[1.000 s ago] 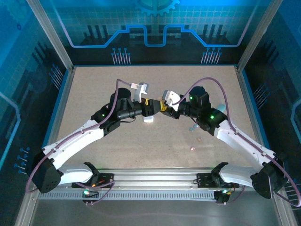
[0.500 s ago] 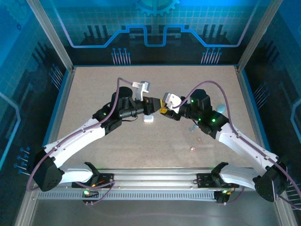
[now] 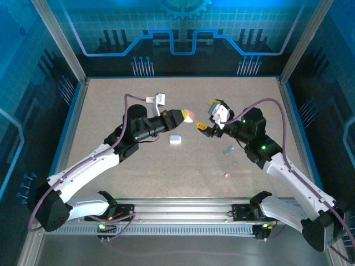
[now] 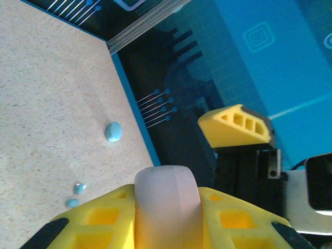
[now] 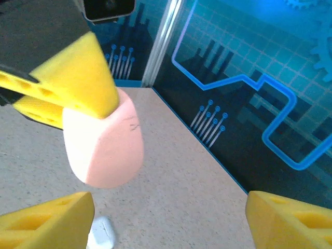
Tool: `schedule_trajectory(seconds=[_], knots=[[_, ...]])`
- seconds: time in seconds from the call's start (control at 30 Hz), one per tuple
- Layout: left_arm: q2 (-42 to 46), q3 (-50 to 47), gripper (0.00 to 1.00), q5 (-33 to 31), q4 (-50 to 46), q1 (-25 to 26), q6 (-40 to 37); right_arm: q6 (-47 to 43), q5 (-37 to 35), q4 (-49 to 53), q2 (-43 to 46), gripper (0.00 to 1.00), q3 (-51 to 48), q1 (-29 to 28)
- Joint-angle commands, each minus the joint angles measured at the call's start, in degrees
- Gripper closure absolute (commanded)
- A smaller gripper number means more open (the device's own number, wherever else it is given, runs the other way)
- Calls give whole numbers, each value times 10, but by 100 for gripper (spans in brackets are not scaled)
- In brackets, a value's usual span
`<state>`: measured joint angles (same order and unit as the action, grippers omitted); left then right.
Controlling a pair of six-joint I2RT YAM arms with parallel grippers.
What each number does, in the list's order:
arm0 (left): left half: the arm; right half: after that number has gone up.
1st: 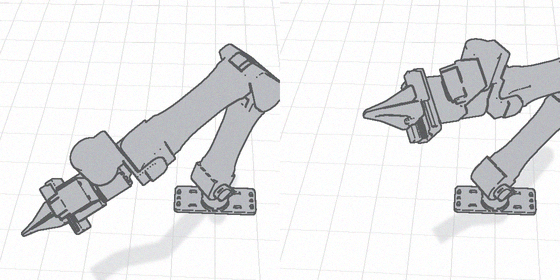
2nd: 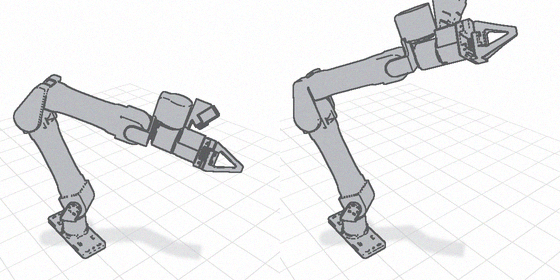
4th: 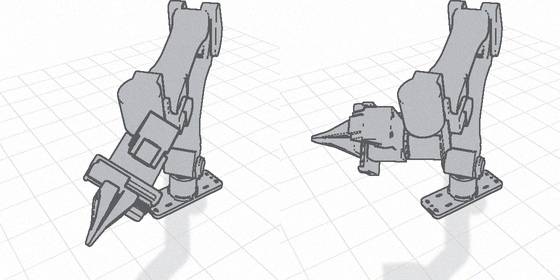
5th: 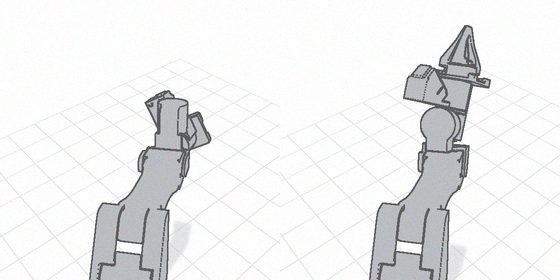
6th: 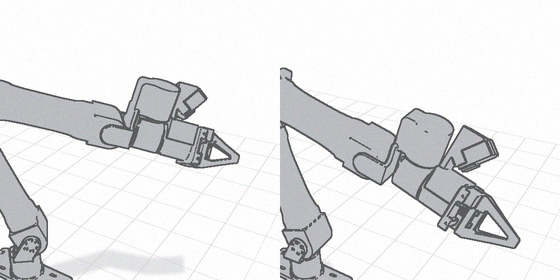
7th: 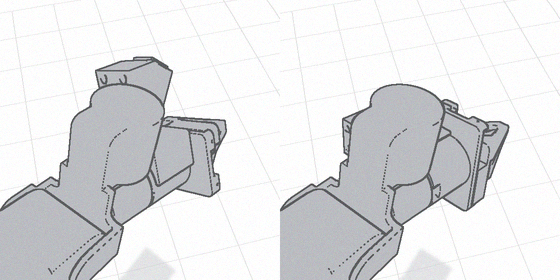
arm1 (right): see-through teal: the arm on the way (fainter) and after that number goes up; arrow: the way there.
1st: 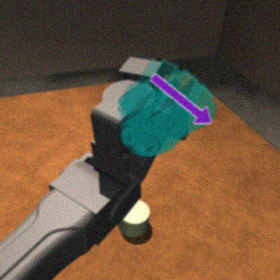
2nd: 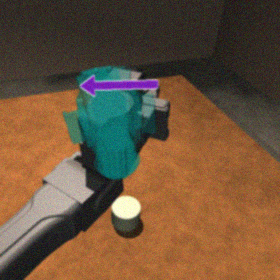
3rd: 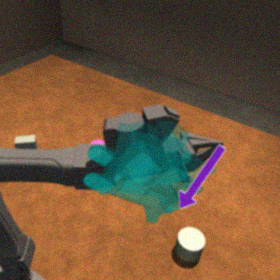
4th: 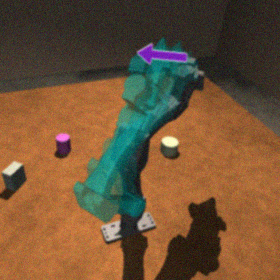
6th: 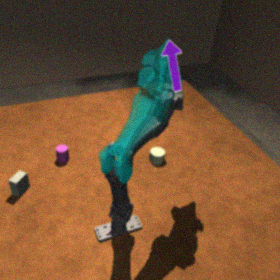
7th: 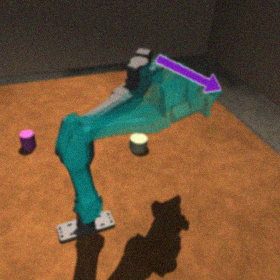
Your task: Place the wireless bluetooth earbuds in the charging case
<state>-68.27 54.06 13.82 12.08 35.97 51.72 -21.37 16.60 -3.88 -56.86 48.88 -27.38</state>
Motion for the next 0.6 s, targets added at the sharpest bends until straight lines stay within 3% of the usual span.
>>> schedule_trajectory(seconds=[0.0,0.1,0.4,0.57], knots=[[8,-9,84,28,56,-6,55,42,82,-48,12,23,-20,11],[1,-10,84,41,72,-7,69,47,126,-67,-8,29,-7,11],[-14,-4,83,66,100,-7,86,60,159,-131,-61,42,11,10],[-10,-5,82,60,95,-7,83,67,169,-156,-62,44,12,9]])
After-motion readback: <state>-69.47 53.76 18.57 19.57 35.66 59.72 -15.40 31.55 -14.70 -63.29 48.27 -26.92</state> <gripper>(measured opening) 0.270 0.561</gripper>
